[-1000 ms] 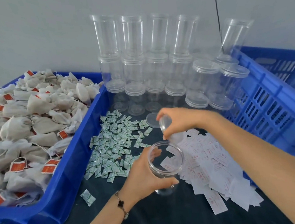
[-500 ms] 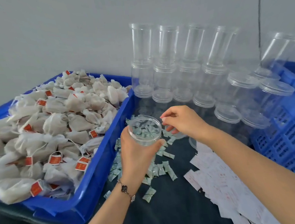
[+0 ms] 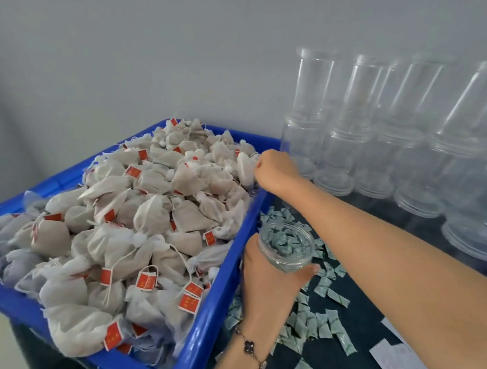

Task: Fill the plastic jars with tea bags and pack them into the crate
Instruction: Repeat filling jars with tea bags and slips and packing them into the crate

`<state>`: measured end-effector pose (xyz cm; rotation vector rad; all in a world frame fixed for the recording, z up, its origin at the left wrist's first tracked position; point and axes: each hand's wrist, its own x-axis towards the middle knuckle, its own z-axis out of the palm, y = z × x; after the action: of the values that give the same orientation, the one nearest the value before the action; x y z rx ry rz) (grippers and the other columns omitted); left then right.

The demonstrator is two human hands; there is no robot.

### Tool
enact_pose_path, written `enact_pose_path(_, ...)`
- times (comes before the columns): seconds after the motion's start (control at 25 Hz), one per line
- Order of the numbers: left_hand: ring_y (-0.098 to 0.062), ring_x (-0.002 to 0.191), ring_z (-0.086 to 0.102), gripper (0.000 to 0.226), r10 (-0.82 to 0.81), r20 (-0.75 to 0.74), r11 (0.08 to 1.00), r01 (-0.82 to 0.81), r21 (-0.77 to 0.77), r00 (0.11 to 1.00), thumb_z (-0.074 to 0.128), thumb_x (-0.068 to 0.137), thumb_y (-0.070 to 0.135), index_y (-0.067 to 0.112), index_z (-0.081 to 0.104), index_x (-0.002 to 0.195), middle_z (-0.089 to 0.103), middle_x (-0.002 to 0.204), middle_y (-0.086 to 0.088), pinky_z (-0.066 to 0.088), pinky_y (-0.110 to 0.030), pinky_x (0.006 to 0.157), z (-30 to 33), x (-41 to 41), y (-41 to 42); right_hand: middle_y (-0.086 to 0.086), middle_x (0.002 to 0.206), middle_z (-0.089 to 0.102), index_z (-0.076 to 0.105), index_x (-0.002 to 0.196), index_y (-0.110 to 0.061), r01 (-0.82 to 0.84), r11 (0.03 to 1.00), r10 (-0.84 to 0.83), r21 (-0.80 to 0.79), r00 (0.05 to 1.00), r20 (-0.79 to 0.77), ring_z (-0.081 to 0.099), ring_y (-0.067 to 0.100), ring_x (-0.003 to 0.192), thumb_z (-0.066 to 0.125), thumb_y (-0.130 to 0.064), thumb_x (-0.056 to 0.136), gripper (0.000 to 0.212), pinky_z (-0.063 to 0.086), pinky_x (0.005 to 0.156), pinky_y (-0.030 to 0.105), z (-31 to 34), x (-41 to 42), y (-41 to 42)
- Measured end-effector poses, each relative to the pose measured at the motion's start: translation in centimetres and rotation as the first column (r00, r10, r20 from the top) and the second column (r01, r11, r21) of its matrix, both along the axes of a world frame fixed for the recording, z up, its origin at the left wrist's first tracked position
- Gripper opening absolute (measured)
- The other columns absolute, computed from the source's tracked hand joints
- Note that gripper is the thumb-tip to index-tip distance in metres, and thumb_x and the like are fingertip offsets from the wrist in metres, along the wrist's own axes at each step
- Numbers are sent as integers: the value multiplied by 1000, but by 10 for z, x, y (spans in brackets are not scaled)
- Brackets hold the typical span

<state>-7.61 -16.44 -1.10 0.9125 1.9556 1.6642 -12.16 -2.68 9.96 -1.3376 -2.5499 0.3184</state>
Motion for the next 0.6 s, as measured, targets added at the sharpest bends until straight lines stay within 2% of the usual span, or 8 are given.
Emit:
enact_pose_path(0.08,1,100,59,85,2,-28,1000,-2,-17,1000,85,41,48,35,50,118,61,109,18,54,-23,84,-2,-1,4,13,106,62,58,109,-4,25,1000,-24,9,998,-62,58,26,95,43,-6,93,22,40,63,25,-7,-11,5)
enact_pose_path(0.16,3,102,57,88,12,-38,1000,-12,-2,999,83,39,50,35,48,120,58,111,20,51,-19,85,-3,-4,6,7,114,61,58,119,-11,-169,985,172,33,958,-228,56,19,95,46,-5,92,30,38,65,19,-12,-21,7)
enact_pose_path(0.2,5,104,54,91,17,-39,1000,-17,2,999,83,39,50,35,46,121,56,114,21,48,-16,85,-4,-4,7,4,118,60,57,123,-15,-327,945,322,17,917,-236,55,14,93,50,-4,89,36,38,65,16,-12,-23,6)
enact_pose_path(0.28,3,106,53,92,5,-48,1000,-5,1,999,84,40,49,34,45,122,54,116,20,48,-17,87,-6,-5,9,3,126,56,53,130,-19,-539,842,538,-19,842,-29,54,13,101,57,-3,85,48,41,73,18,-14,-30,3)
enact_pose_path(0.36,0,105,57,87,-34,-37,999,34,8,999,86,43,47,31,49,120,59,114,17,52,-25,87,-5,-6,11,5,126,56,57,125,-15,-554,829,545,73,830,114,52,20,113,56,-6,88,39,41,85,25,-17,-31,4)
enact_pose_path(0.44,1,102,59,82,-51,-28,999,51,18,998,87,43,44,31,52,116,62,110,16,54,-25,85,-5,-6,11,6,119,57,64,111,-11,-516,843,515,153,856,44,48,21,114,52,-8,91,24,36,85,26,-15,-27,4)
enact_pose_path(0.52,8,97,57,80,-26,-28,999,27,21,999,88,41,43,38,49,111,60,104,23,49,-9,78,-6,-5,7,4,113,56,64,102,-11,-502,853,511,144,859,-34,46,17,107,52,-13,93,15,33,80,22,-7,-19,2)
enact_pose_path(0.6,18,93,53,78,-5,-22,999,5,43,1000,88,39,44,52,44,103,55,99,35,41,3,67,-4,-2,2,2,105,56,58,99,-12,-424,906,413,-4,884,-218,50,16,96,50,-17,95,10,38,74,20,4,-10,-1)
